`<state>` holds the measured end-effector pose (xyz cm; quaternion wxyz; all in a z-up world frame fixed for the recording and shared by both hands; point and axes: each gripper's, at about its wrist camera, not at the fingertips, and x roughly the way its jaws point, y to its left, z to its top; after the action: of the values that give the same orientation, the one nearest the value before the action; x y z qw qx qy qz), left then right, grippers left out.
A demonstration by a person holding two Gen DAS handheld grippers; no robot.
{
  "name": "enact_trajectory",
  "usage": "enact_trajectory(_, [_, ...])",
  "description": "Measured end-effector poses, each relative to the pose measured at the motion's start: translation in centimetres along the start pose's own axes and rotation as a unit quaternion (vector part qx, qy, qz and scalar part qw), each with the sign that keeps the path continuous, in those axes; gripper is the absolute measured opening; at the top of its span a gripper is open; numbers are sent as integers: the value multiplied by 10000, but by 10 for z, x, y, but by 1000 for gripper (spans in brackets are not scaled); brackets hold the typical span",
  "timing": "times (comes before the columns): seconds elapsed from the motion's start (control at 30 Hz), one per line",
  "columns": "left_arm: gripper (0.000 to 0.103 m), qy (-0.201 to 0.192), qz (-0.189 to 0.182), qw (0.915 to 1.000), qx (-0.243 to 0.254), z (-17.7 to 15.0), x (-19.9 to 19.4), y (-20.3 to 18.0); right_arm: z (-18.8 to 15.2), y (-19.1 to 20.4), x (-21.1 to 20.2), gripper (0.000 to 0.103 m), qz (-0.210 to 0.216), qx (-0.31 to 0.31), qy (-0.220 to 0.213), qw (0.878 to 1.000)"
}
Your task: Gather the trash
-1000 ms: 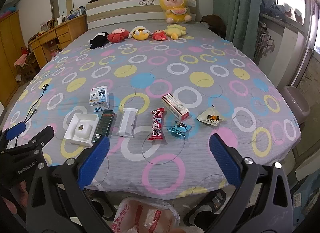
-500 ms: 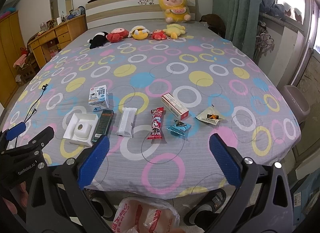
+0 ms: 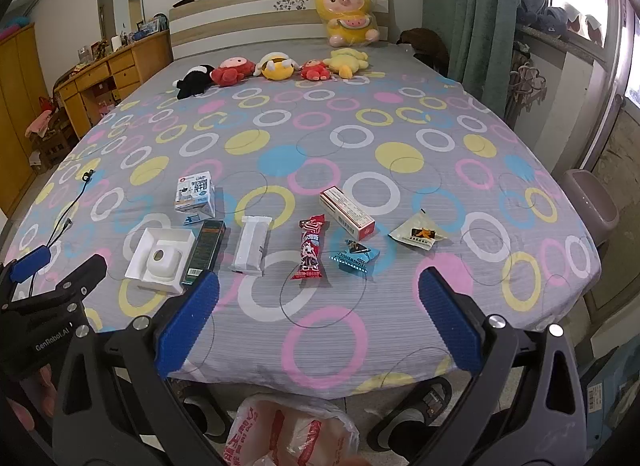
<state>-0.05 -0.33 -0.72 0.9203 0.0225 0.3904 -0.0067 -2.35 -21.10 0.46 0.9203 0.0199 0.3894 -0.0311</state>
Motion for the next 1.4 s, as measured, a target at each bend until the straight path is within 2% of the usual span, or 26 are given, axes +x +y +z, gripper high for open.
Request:
enact_trajectory(1.07, [96,25,-17,10000,57,0,0,-8,-3,-5,1,98,-7,41,32,10000])
enact_trajectory(1.4, [96,169,-101,9998,67,-3,16,-10,-2,-9,11,98,-44,58,136,9999])
